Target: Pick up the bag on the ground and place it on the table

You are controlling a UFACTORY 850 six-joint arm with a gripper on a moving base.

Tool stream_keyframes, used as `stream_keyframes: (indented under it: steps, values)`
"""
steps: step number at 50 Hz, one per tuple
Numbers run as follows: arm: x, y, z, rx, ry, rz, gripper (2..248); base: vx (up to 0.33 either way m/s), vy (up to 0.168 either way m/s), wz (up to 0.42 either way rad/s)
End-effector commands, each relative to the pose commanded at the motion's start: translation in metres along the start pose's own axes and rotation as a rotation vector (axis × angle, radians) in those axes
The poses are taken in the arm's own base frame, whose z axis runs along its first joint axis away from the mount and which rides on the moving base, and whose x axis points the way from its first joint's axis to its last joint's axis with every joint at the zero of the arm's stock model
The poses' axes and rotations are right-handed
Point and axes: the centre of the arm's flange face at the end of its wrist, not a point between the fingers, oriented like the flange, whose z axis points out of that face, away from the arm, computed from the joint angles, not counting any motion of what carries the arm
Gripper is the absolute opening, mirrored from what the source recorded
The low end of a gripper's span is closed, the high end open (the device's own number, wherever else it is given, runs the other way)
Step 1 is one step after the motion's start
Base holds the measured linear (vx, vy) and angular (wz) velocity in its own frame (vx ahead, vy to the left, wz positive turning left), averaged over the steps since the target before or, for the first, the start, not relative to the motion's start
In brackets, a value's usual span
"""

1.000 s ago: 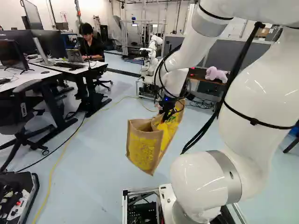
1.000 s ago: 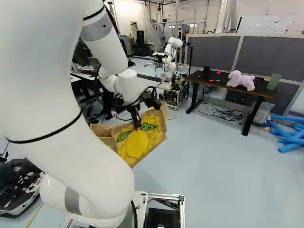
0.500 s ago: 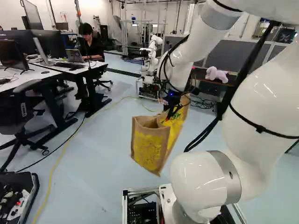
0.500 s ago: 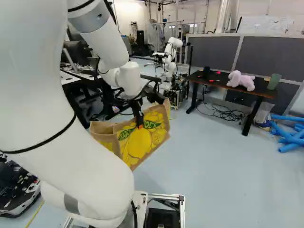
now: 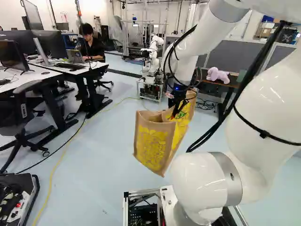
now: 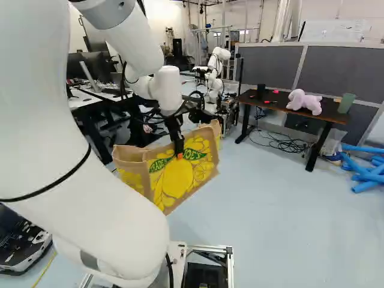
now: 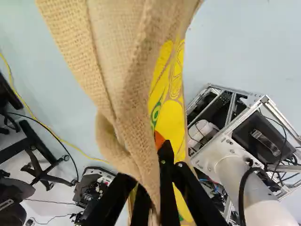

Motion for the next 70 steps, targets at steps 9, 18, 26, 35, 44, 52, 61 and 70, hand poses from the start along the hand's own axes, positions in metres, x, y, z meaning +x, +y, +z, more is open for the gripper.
stream_keyframes:
  steps: [9,18,26,35,44,52,61,70]
  values:
    - [0.002,-0.003,-0.014,-0.013,0.003,-0.015,22,0.0,0.0,0.0]
    - [0.005,-0.006,-0.028,-0.026,0.009,-0.031,22,0.0,0.0,0.0]
    - [0.007,-0.009,-0.041,-0.037,0.014,-0.045,22,0.0,0.0,0.0]
    - [0.01,-0.013,-0.055,-0.05,0.02,-0.057,22,0.0,0.0,0.0]
    - [0.012,-0.017,-0.069,-0.062,0.025,-0.068,22,0.0,0.0,0.0]
    - [0.014,-0.02,-0.082,-0.073,0.029,-0.076,22,0.0,0.0,0.0]
    - [0.017,-0.023,-0.096,-0.086,0.033,-0.084,22,0.0,0.0,0.0]
    - [0.019,-0.027,-0.111,-0.104,0.032,-0.09,22,0.0,0.0,0.0]
